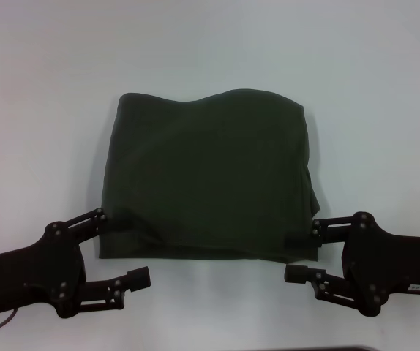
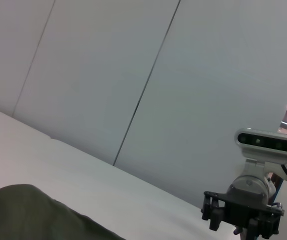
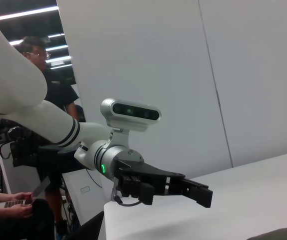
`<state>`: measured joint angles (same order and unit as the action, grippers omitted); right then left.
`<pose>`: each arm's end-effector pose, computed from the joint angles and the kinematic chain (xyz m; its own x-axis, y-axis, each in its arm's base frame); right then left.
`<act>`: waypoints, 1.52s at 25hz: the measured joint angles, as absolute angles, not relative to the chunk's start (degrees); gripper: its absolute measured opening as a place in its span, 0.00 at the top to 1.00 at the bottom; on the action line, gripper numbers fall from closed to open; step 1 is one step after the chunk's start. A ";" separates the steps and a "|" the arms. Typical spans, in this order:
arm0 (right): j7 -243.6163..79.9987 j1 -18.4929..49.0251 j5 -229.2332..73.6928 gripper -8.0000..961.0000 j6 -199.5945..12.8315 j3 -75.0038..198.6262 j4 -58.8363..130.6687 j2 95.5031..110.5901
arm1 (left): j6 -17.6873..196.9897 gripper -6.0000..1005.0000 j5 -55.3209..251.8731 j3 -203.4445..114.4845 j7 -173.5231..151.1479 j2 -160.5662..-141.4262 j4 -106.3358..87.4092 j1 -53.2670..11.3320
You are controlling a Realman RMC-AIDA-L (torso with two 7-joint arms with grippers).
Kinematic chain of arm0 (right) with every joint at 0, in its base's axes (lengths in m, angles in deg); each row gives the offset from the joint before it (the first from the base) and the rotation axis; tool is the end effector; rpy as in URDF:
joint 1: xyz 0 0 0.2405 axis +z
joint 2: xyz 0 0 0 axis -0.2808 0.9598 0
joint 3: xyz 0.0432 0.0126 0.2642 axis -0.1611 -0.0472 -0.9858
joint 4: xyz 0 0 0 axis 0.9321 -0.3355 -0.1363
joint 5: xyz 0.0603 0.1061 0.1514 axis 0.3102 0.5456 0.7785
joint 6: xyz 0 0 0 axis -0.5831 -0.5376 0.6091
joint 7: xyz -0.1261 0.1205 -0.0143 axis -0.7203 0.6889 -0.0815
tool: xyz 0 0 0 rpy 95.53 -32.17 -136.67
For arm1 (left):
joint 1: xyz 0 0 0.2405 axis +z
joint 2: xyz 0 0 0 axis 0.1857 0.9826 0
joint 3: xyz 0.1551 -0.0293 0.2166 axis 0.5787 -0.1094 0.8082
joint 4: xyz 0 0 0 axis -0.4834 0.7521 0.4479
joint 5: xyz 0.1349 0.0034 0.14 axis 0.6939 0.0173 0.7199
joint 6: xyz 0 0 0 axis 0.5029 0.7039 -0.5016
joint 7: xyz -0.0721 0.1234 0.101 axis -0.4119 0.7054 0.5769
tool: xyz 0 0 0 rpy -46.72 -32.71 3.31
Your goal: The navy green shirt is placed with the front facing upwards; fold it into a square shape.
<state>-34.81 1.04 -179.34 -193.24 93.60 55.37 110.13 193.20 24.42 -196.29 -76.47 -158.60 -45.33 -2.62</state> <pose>0.2701 0.1972 -0.0612 0.7120 -0.2161 -0.6681 -0.2643 -0.9640 0.0301 -0.2781 0.1955 -0.0438 0.6472 0.3871 0.6568 0.4497 -0.8895 0.0811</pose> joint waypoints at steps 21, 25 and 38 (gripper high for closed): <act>-34.44 0.91 -179.61 0.56 -193.01 94.07 55.28 110.12 | 193.21 0.09 24.51 -196.11 -75.03 -158.60 -45.00 -2.04; -34.39 0.95 -179.61 0.56 -193.00 94.16 55.28 110.13 | 193.21 0.09 24.51 -196.11 -74.93 -158.60 -44.91 -2.04; -34.26 1.01 -179.61 0.56 -192.90 94.19 54.75 110.13 | 193.21 0.09 24.50 -196.11 -74.93 -158.49 -44.88 -2.04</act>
<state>-34.26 1.01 -179.61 -192.90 94.19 54.75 110.13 193.21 24.50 -196.11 -74.93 -158.49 -44.88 -2.04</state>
